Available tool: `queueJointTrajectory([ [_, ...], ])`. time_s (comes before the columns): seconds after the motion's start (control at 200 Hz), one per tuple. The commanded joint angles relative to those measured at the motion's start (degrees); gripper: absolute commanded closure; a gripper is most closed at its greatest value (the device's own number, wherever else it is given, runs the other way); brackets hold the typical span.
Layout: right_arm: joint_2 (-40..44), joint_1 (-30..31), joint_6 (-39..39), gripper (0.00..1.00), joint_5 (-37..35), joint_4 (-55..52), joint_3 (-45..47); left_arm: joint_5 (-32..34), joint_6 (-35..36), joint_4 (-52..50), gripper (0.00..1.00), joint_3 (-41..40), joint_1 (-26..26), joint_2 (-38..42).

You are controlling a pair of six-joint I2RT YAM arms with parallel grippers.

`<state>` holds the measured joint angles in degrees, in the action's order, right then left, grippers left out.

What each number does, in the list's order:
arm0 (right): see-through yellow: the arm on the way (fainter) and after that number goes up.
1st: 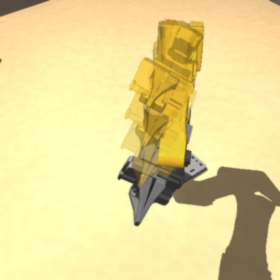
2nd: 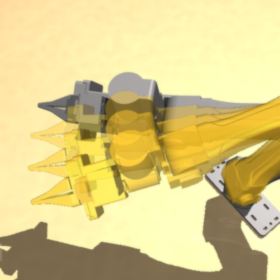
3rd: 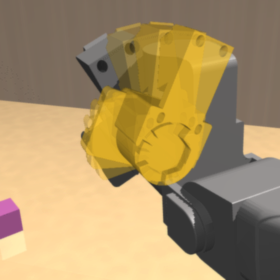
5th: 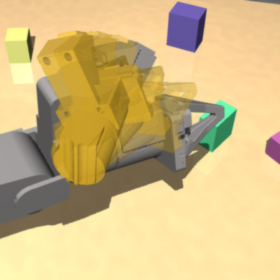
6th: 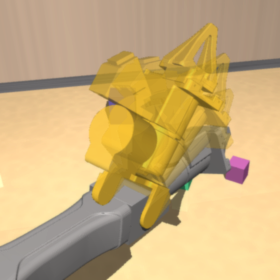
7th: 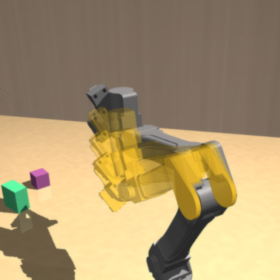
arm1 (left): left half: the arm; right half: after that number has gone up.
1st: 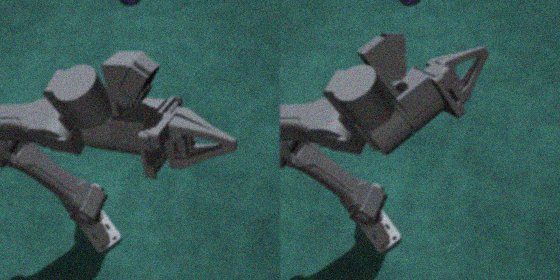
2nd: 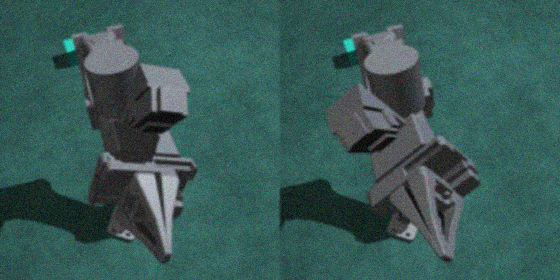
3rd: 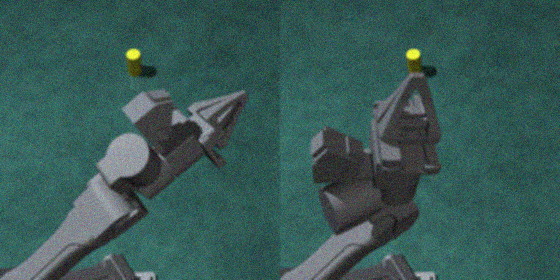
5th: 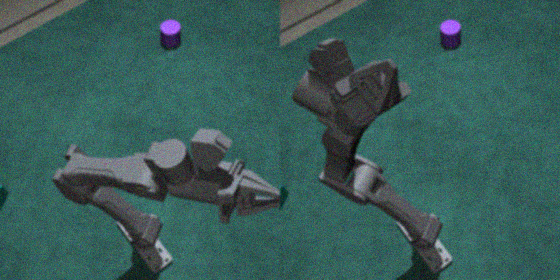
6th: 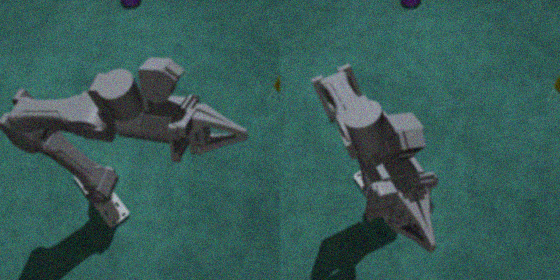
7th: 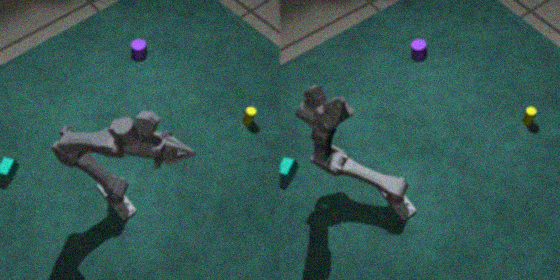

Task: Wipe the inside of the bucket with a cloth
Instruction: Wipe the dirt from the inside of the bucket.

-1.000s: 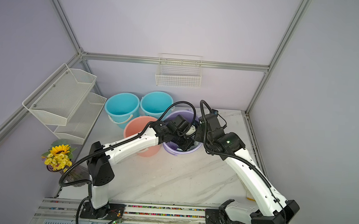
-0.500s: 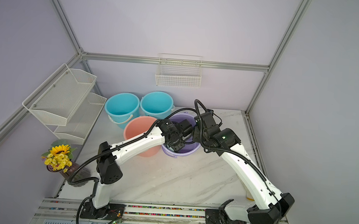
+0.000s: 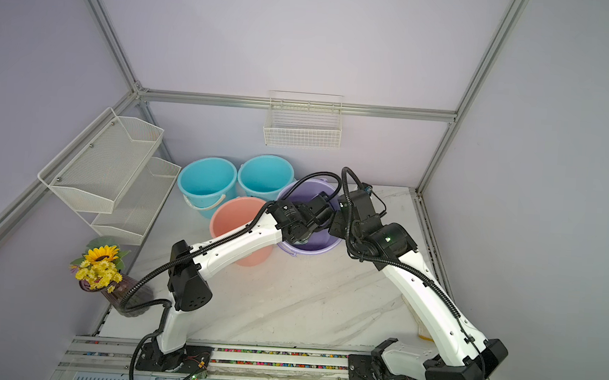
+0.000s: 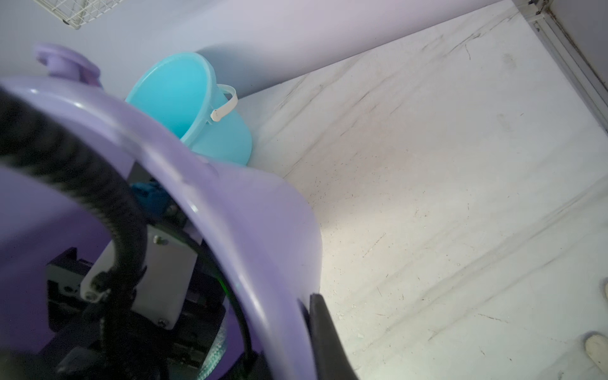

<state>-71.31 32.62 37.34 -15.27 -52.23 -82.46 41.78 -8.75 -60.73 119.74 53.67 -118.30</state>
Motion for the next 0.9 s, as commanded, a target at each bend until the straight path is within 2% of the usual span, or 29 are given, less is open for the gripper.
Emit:
queueJointTrajectory([
  [0.0,0.8,0.9,2.0,1.0,6.7,1.8,2.1,0.0,-7.5,14.7,1.0,-2.6,0.4,4.0],
  [0.21,3.8,1.0,3.2,1.0,7.2,3.5,4.7,-15.8,-11.4,34.3,1.0,-14.8,-2.0,10.6],
  [0.425,3.6,1.0,3.7,1.0,8.3,4.8,5.4,-38.6,-16.1,60.1,0.99,-30.0,-5.1,17.9],
  [0.5,3.3,0.9,3.7,1.0,7.8,4.9,5.0,-47.7,-19.1,64.8,1.0,-32.8,-6.7,18.7],
  [0.625,2.6,1.0,2.8,1.0,5.5,3.9,3.1,-60.5,-19.7,61.0,1.0,-31.3,-8.3,17.6],
  [0.735,1.3,0.9,1.0,1.0,2.9,2.6,0.5,-70.5,-15.9,50.4,1.0,-27.1,-8.3,16.2],
  [0.81,0.4,0.9,-0.2,1.0,1.5,2.0,-1.3,-73.2,-12.0,40.3,1.0,-23.9,-8.1,15.1],
  [0.895,-0.3,0.9,-1.5,1.0,-0.2,1.6,-3.0,-72.4,-6.6,28.1,1.0,-21.2,-7.9,14.7],
])
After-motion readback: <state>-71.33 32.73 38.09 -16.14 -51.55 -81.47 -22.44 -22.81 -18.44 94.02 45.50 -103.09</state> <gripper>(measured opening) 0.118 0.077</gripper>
